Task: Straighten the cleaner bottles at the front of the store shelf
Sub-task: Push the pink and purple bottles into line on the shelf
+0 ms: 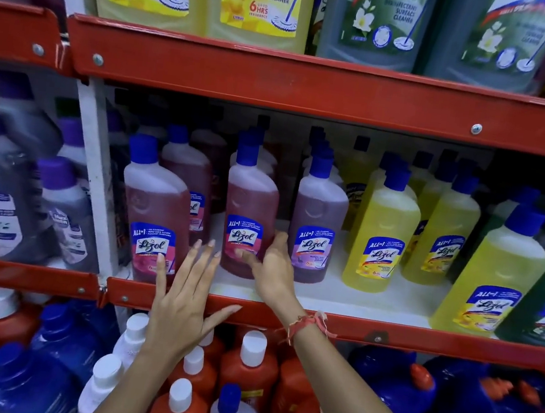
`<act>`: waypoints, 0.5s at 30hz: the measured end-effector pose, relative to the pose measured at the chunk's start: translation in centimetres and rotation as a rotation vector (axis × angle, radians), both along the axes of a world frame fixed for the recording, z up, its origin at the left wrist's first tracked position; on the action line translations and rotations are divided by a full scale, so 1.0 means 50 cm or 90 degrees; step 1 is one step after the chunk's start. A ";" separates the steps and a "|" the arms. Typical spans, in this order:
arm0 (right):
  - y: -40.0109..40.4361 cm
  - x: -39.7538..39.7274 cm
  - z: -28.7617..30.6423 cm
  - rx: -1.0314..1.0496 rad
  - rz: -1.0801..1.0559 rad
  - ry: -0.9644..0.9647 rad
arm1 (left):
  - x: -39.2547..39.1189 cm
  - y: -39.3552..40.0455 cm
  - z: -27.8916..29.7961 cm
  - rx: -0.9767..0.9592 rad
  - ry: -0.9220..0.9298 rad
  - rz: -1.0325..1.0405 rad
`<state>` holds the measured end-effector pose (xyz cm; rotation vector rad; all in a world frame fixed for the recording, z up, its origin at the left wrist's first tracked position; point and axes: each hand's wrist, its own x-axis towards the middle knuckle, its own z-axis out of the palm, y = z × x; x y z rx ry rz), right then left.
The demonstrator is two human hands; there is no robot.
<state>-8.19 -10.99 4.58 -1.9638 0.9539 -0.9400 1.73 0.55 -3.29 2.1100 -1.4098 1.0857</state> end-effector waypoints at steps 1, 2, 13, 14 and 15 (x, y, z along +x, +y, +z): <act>0.001 -0.004 0.001 0.002 0.005 -0.001 | -0.001 0.000 0.000 -0.001 0.003 0.001; 0.002 -0.010 0.002 0.003 0.010 0.001 | -0.002 0.000 0.000 0.001 0.008 0.001; 0.015 -0.080 0.002 0.026 0.133 0.024 | -0.010 0.001 -0.004 0.005 0.046 0.004; 0.016 -0.085 0.002 0.027 0.140 0.024 | -0.011 0.002 -0.004 0.005 0.054 0.003; 0.017 -0.089 0.002 0.026 0.146 0.025 | -0.013 0.003 -0.004 0.007 0.062 0.003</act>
